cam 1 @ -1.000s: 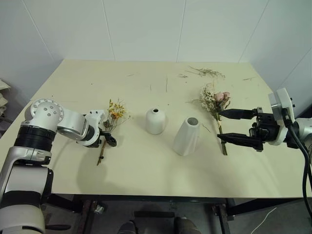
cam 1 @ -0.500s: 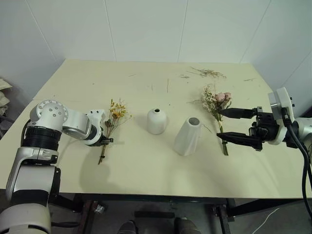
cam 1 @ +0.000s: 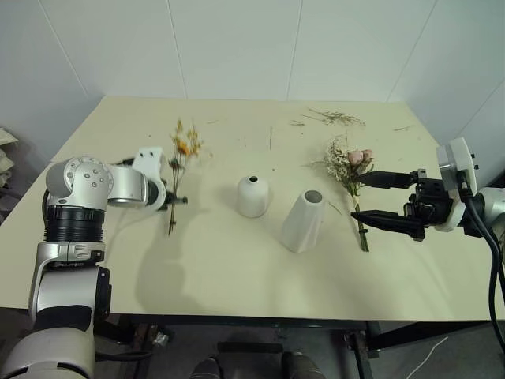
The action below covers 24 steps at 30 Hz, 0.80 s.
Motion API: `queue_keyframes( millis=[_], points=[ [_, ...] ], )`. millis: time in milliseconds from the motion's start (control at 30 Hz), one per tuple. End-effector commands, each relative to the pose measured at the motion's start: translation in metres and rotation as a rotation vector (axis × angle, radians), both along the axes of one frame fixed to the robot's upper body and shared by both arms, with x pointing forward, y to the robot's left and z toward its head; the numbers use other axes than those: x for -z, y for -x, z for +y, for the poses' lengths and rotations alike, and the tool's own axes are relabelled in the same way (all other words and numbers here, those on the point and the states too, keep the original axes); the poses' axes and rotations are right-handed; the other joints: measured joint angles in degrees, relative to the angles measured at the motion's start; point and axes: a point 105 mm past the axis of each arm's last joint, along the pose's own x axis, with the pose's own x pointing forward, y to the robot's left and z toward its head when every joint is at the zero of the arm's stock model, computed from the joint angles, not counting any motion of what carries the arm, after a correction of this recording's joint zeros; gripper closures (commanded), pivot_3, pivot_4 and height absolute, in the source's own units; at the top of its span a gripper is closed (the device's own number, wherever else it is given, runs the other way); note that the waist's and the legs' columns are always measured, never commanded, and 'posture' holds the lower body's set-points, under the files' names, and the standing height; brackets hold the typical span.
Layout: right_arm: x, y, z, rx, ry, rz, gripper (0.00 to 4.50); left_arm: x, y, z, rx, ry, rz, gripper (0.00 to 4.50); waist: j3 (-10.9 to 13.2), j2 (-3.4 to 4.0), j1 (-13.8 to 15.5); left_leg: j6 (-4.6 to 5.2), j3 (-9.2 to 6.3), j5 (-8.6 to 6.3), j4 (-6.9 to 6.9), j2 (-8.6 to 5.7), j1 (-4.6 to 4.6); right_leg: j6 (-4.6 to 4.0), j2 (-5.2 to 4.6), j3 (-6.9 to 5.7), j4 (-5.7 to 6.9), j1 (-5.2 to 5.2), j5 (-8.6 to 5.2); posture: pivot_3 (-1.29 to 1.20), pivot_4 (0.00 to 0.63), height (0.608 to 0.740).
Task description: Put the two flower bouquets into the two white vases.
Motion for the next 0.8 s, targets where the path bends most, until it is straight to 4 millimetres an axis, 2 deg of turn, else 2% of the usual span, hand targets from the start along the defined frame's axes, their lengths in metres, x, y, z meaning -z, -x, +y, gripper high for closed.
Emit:
queue_keyframes(
  millis=[33, 133, 200, 300, 433, 500, 567, 667, 800],
  points=[
    [-0.017, 0.005, -0.004, 0.020, 0.002, -0.078, 0.00, -0.040, -0.012, -0.001, 0.016, -0.045, -0.286, 4.46, 0.0, 0.01, 0.0, 0.01, 0.03, -0.01, 0.00, 0.00, 0.01, 0.00, -0.01, 0.01, -0.01, 0.01, 0.00, 0.00, 0.150, 0.740],
    [-0.018, 0.006, -0.004, 0.027, 0.001, -0.083, 0.00, -0.056, -0.018, -0.007, 0.039, -0.051, -0.429, 4.46, 0.0, 0.00, 0.1, 0.02, 0.04, -0.02, 0.00, 0.00, -0.01, 0.01, -0.01, 0.01, -0.06, 0.02, 0.01, 0.00, 0.150, 0.740],
    [-0.019, 0.007, -0.005, 0.036, 0.000, -0.090, 0.00, -0.081, -0.020, -0.018, 0.083, -0.025, -0.624, 4.46, 0.0, 0.00, 0.2, 0.04, 0.04, -0.03, 0.00, 0.00, -0.04, 0.05, -0.01, 0.02, -0.11, 0.02, 0.03, 0.00, 0.150, 0.740],
    [-0.020, 0.008, -0.006, 0.046, 0.000, -0.097, 0.00, -0.106, -0.017, -0.036, 0.174, 0.022, -0.858, 4.46, 0.0, 0.00, 0.3, 0.06, 0.05, -0.04, 0.01, 0.00, -0.06, 0.07, -0.02, 0.02, -0.17, 0.04, 0.04, 0.00, 0.150, 0.740],
    [-0.021, 0.009, -0.006, 0.054, -0.004, -0.103, 0.00, -0.117, -0.013, -0.051, 0.269, 0.099, -1.010, 4.46, 0.0, 0.00, 0.2, 0.16, 0.09, -0.10, 0.01, 0.00, -0.06, 0.11, -0.03, 0.05, -0.26, 0.07, 0.06, 0.00, 0.150, 0.740],
    [-0.021, 0.010, -0.006, 0.058, -0.004, -0.104, 0.00, -0.123, -0.003, -0.069, 0.420, 0.144, -1.121, 4.46, 0.0, 0.00, 0.1, 0.20, 0.13, -0.12, 0.01, 0.00, -0.06, 0.12, -0.03, 0.07, -0.26, 0.06, 0.07, 0.00, 0.150, 0.740],
    [-0.021, 0.013, -0.006, 0.063, -0.006, -0.109, 0.00, -0.123, 0.001, -0.078, 0.514, 0.215, -1.169, 4.46, 0.0, 0.00, 0.2, 0.20, 0.14, -0.12, 0.01, 0.00, -0.06, 0.12, -0.02, 0.07, -0.27, 0.06, 0.07, 0.00, 0.150, 0.740],
    [-0.022, 0.017, -0.006, 0.067, -0.010, -0.116, 0.00, -0.133, 0.010, -0.081, 0.579, 0.401, -1.300, 4.46, 0.0, 0.00, 0.2, 0.23, 0.15, -0.14, 0.06, 0.00, -0.07, 0.16, -0.02, 0.07, -0.29, 0.07, 0.09, 0.00, 0.150, 0.740],
    [-0.022, 0.023, -0.005, 0.057, -0.020, -0.109, 0.00, -0.132, 0.014, -0.089, 0.692, 0.502, -1.357, 4.46, 0.0, 0.00, 0.0, 0.25, 0.16, -0.15, 0.07, 0.00, -0.07, 0.17, -0.02, 0.09, -0.30, 0.08, 0.09, 0.00, 0.150, 0.740]
  ],
)
